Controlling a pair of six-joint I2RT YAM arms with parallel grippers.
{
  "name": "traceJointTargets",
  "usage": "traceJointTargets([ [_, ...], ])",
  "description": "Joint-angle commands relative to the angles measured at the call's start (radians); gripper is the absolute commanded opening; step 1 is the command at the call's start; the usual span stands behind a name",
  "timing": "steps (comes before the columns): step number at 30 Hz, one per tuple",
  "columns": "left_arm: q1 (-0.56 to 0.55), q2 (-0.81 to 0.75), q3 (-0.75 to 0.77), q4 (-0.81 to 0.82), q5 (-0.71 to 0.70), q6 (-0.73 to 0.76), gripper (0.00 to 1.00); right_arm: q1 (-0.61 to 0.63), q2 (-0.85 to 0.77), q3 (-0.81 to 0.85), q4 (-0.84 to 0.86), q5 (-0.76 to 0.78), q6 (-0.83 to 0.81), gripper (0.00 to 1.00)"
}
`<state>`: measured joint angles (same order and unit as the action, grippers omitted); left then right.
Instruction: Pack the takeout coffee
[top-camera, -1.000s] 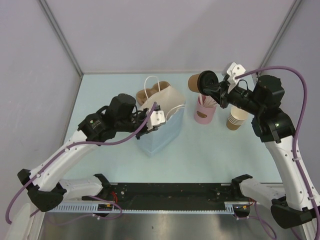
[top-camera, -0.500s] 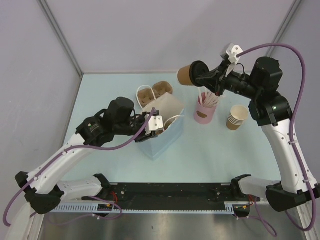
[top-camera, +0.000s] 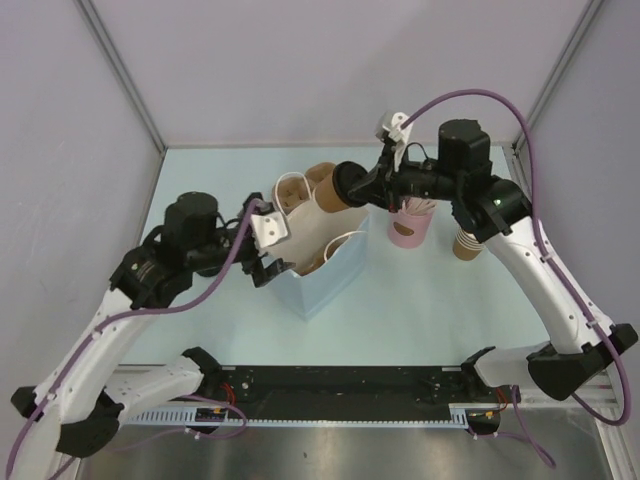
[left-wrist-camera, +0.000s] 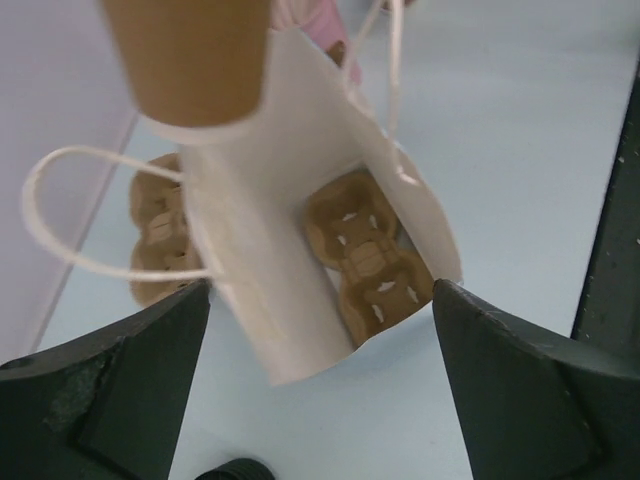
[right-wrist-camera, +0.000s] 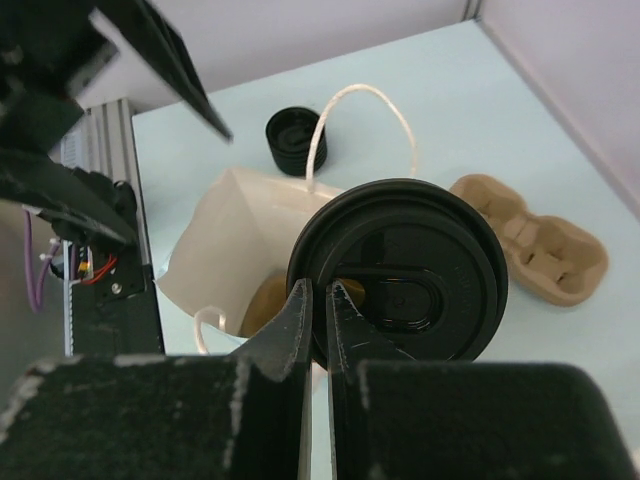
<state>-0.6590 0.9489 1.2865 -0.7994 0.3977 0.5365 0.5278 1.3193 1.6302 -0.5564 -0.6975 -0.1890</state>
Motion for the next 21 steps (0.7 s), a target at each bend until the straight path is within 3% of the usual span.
traceJointTargets([
  [1, 0.093, -0.114, -0.004, 0.08, 0.0, -0.053, 1.0, 0.053, 0.041, -0.018, -0.007, 0.053, -0.035, 0.0],
  [8, 0.202, -0.234, -0.162, 0.19, -0.108, -0.113, 1.0, 0.104, 0.158, 0.006, -0.059, 0.104, -0.069, 0.0],
  [21, 0.271, -0.252, -0.223, 0.253, -0.099, -0.155, 1.0, 0.179, 0.362, 0.183, -0.283, 0.187, -0.135, 0.0],
])
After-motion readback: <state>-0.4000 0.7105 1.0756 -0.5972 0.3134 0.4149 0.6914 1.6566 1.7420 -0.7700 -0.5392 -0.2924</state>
